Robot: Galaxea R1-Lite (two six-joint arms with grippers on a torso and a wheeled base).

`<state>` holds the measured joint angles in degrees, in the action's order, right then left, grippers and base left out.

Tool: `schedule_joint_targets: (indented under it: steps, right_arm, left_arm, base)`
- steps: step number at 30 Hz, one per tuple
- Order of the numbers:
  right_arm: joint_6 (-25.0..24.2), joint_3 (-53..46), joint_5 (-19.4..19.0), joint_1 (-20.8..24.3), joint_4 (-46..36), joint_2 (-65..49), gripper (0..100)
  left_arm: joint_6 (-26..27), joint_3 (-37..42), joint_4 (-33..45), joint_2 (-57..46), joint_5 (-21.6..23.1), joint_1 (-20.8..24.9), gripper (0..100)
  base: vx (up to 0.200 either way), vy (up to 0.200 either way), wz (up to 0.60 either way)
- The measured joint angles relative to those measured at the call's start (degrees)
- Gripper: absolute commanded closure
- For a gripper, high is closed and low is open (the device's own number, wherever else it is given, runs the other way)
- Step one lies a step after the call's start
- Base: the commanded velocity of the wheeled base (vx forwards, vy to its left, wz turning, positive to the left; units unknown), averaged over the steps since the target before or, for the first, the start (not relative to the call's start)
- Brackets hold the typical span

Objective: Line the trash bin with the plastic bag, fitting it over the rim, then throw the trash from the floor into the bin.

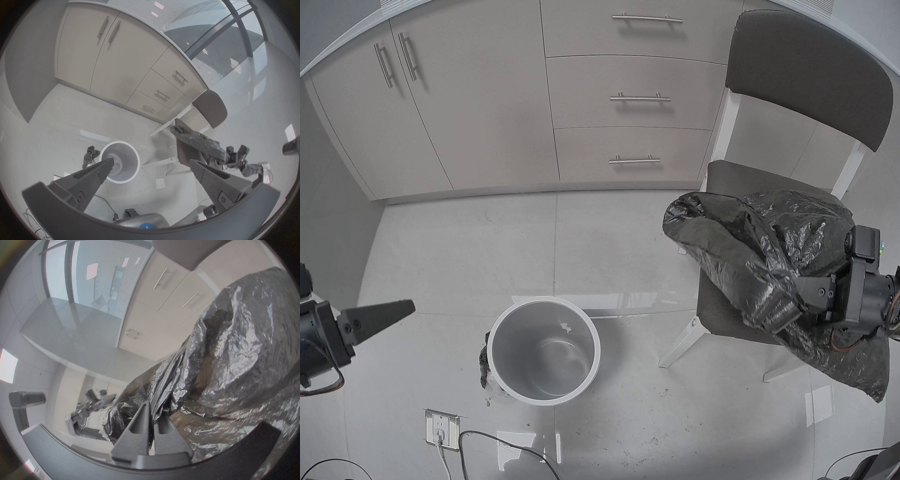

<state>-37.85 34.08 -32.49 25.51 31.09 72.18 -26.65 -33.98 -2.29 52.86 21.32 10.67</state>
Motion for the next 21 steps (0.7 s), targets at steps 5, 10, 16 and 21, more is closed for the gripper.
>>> schedule_joint_targets:
  steps: [5, 10, 16, 21]
  right_arm:
    - [0.72, 0.23, -0.57, 5.81, -3.3, -2.94, 100]
    - [2.99, 2.74, -0.68, 7.52, -9.08, -4.46, 100]
    - [6.79, 11.4, 1.76, 8.98, -18.64, -4.95, 100]
    - [8.68, 16.41, 4.77, 13.57, -20.72, -4.52, 100]
  left_arm:
    - [-4.55, -0.61, -6.02, 6.64, 0.16, 0.52, 0]
    - [-6.47, -3.18, -8.51, 14.67, 0.16, 2.06, 0]
    - [-7.7, -8.08, -9.47, 22.3, 0.27, 7.13, 0]
    - [-9.97, -11.89, -9.85, 27.36, 0.27, 11.52, 0]
  base:
    - [0.0, 0.0, 0.0]
    - [0.0, 0.0, 0.0]
    - [0.0, 0.0, 0.0]
    - [0.0, 0.0, 0.0]
